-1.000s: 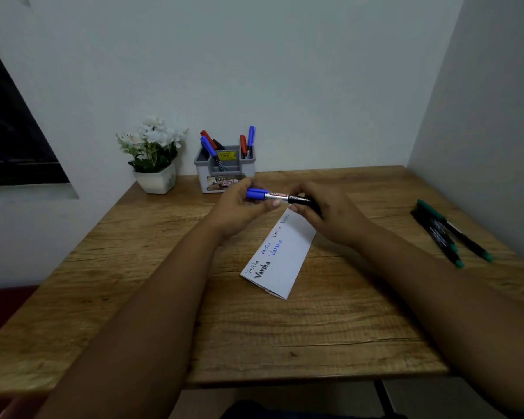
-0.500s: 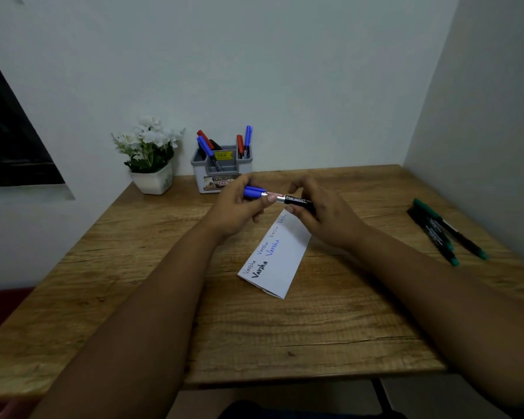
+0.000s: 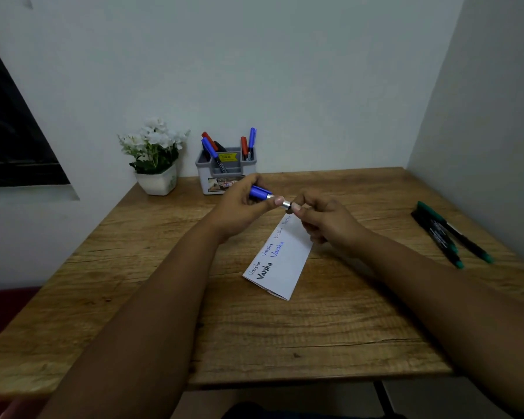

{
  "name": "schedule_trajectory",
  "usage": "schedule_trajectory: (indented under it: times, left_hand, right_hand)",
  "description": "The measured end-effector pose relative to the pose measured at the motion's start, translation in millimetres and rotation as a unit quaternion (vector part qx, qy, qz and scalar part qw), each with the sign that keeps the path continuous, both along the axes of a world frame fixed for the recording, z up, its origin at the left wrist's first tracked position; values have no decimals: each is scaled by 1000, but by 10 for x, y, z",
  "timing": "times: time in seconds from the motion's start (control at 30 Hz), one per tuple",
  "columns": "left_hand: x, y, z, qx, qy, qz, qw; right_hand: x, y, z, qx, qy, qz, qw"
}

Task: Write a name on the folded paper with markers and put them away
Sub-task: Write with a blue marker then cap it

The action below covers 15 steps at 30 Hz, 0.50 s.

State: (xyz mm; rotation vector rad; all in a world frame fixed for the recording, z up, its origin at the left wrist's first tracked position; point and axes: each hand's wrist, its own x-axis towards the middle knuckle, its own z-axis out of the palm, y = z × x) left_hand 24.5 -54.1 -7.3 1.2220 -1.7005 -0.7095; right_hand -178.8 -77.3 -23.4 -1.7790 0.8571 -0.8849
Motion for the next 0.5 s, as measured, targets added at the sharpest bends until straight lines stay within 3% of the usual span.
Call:
schedule_trajectory:
  times: [0.1,0.23,0.37,0.4,0.5]
  left_hand:
    - [28,-27,-25,24,-11,4,1000]
    - [127,-39,-3,30,42,36,998]
    - [253,7,51,-6,93,71,993]
    - [270,27,77,-13,108,71,991]
    - [334,50,134,-25,159,62,985]
  right_hand:
    - [38,23,-14,59,2,-5,998]
    - [177,48,-14,-162,139,-49,976]
    - [386,-32,62,-402,263,-31,877]
    - [468,-61,75,-419,266,-29,868]
    - [712,-81,132,-394,215,-26,893]
